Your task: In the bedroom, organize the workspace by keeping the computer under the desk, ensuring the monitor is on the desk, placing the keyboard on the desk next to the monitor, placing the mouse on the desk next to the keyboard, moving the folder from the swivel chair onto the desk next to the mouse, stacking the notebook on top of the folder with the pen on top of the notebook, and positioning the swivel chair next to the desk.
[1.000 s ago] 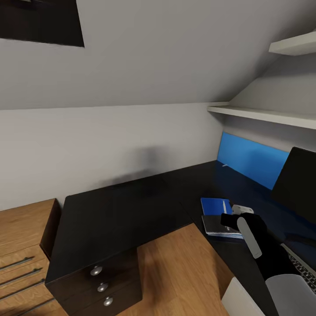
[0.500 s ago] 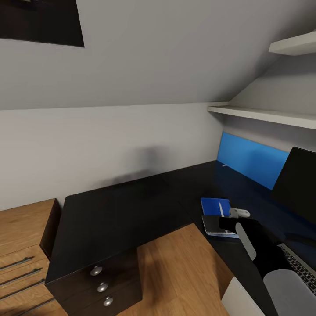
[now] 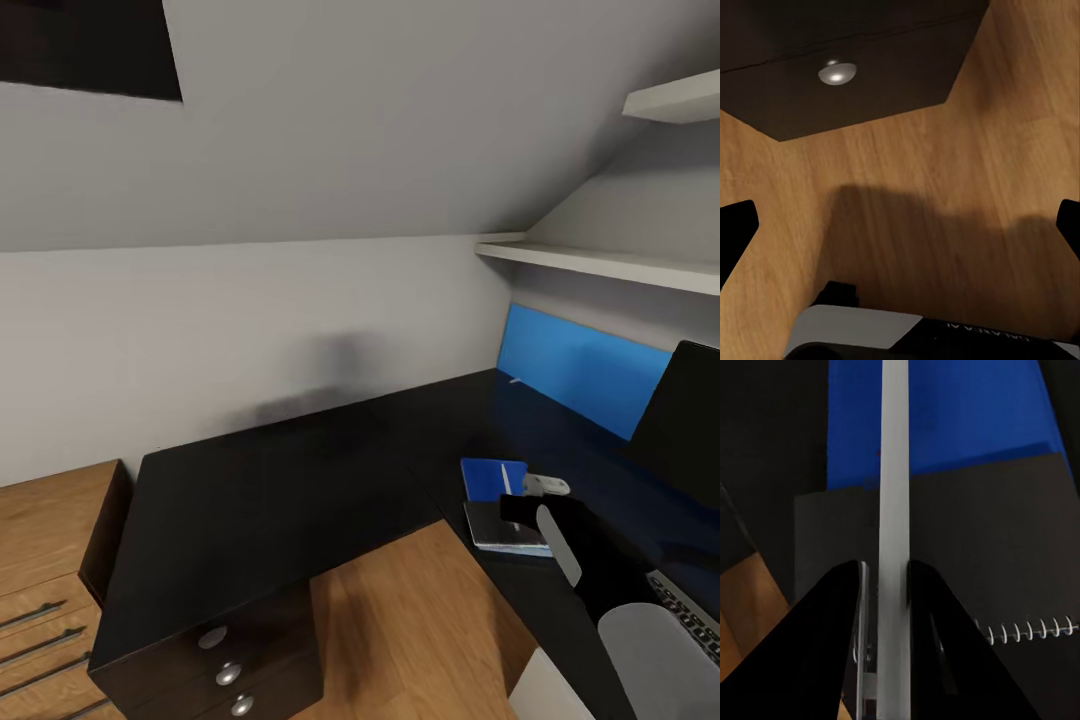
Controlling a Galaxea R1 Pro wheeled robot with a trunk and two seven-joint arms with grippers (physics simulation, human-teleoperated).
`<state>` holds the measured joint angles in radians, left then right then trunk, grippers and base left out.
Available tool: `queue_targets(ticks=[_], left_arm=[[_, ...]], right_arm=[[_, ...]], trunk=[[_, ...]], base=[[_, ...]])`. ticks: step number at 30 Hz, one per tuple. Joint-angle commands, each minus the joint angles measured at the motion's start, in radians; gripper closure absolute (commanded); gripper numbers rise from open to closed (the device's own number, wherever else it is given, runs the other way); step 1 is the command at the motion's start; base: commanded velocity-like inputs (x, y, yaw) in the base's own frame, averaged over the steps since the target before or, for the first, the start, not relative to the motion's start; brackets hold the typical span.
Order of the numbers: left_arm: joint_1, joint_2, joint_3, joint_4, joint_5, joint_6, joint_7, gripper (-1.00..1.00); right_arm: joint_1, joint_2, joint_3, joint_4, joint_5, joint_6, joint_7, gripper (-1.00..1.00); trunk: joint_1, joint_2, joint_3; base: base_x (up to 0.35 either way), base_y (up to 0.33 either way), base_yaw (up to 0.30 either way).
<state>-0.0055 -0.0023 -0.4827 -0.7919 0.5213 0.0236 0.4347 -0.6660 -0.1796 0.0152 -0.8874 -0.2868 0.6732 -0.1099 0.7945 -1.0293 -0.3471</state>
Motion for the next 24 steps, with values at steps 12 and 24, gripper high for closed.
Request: queue_targets(ticks=[12, 24], left_arm=[[-0.001, -0.002, -0.004, 0.0, 0.005, 0.002, 0.007, -1.0], [-0.001, -0.002, -0.005, 0.0, 0.003, 0.002, 0.007, -1.0]], right_arm=[[-0.034, -0.007, 0.002, 0.077, -0.002, -0.002, -0.008, 1.0], [-0.056, -0.008, 0.002, 0.124, 0.014, -0.006, -0.01, 1.0]], trunk=[[0.001, -0.001, -0.001], [0.001, -0.001, -0.001]], base=[[0.057, 0.0, 0.0], [0.001, 0.0, 0.0]])
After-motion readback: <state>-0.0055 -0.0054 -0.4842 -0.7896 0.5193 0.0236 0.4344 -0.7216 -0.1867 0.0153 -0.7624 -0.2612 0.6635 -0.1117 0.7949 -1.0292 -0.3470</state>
